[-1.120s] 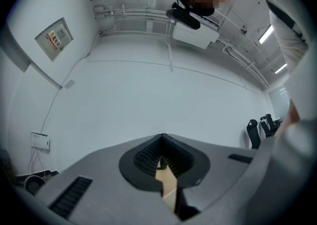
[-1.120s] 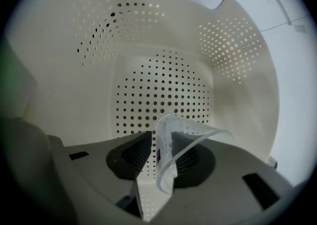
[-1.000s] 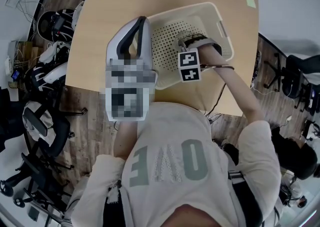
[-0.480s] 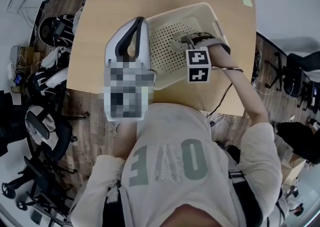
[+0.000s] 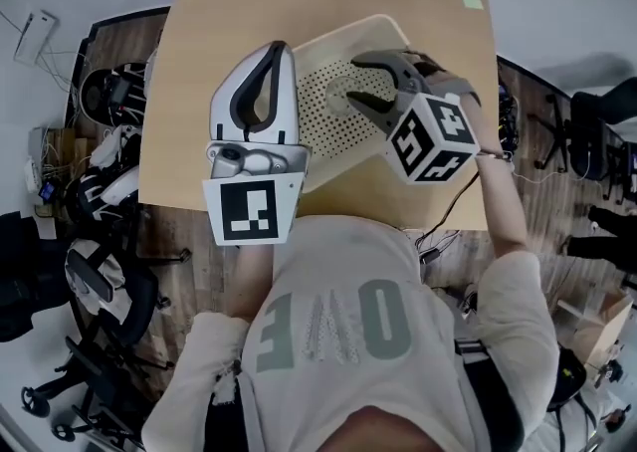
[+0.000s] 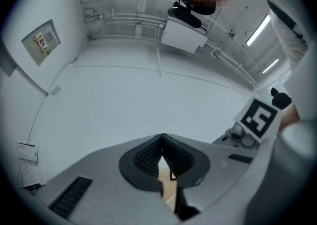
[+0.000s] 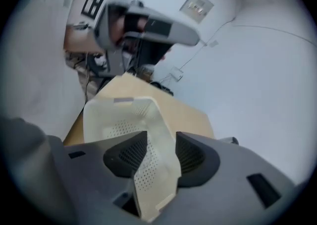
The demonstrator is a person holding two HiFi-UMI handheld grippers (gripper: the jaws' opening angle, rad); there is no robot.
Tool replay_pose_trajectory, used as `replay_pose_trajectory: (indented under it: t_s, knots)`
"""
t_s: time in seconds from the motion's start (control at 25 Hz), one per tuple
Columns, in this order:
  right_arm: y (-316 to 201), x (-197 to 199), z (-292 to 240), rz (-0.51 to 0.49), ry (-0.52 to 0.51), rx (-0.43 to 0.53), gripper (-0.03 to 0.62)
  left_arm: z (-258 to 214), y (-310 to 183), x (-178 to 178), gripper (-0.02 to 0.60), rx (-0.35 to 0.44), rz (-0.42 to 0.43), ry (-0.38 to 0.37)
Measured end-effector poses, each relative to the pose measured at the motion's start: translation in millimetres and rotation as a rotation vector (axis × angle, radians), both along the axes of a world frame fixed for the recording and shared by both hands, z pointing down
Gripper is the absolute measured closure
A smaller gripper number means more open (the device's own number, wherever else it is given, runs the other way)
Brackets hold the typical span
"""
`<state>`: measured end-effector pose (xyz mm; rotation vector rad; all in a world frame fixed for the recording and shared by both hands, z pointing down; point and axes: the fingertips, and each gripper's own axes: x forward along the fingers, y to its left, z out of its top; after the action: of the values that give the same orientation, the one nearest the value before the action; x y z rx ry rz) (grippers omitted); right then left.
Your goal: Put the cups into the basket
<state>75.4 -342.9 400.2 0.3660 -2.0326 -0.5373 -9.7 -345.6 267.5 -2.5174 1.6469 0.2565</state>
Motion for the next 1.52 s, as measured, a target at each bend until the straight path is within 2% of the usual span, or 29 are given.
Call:
replay_pose_trajectory:
  t_s: [0.12, 0.2, 0.36, 0.44, 0.52, 0.6, 0.68, 0.8, 1.12, 1.44, 1.52]
  knots:
    - [-6.2, -0.7, -70.1, 0.049, -0.288, 0.104, 0.584, -7.4, -0.6, 8.8, 0.577, 0.007, 0.010, -0.016]
    - [-8.3, 6.2, -107.4, 0.101, -0.450, 0.173, 0.595, -10.4, 0.5, 11.8, 0.577, 0.011, 0.015, -0.028]
    - [-10.0, 36.1, -162.6, 0.367, -0.905, 0.287, 0.595, -13.4, 3.1, 16.7, 0.577, 0.021, 0.026, -0.042]
    - [-6.7, 59.1, -174.3, 0.486, -1.063, 0.354, 0.596, -14.2, 3.3, 21.0, 0.577, 0.022, 0.034, -0.048]
    - [-1.5, 78.2, -176.1, 0.602, -1.203, 0.375, 0.595, -16.1, 3.4, 25.7, 0.577, 0.026, 0.042, -0.053]
    - [4.1, 90.8, -170.8, 0.687, -1.289, 0.378, 0.595, -18.6, 4.1, 30.1, 0.577, 0.032, 0.050, -0.058]
    - [9.4, 96.8, -161.0, 0.737, -1.325, 0.364, 0.596, -20.0, 5.3, 34.1, 0.575, 0.038, 0.059, -0.064]
    - [15.1, 96.3, -145.2, 0.766, -1.307, 0.338, 0.596, -18.3, 6.8, 38.5, 0.577, 0.036, 0.067, -0.070]
    - [20.4, 93.3, -131.9, 0.769, -1.282, 0.300, 0.596, -16.7, 7.4, 44.5, 0.577, 0.035, 0.074, -0.075]
    - [24.0, 94.4, -132.6, 0.777, -1.308, 0.270, 0.597, -15.5, 8.8, 45.1, 0.577, 0.028, 0.076, -0.077]
    - [25.9, 93.7, -134.4, 0.770, -1.349, 0.232, 0.595, -15.9, 8.5, 44.2, 0.577, 0.028, 0.075, -0.075]
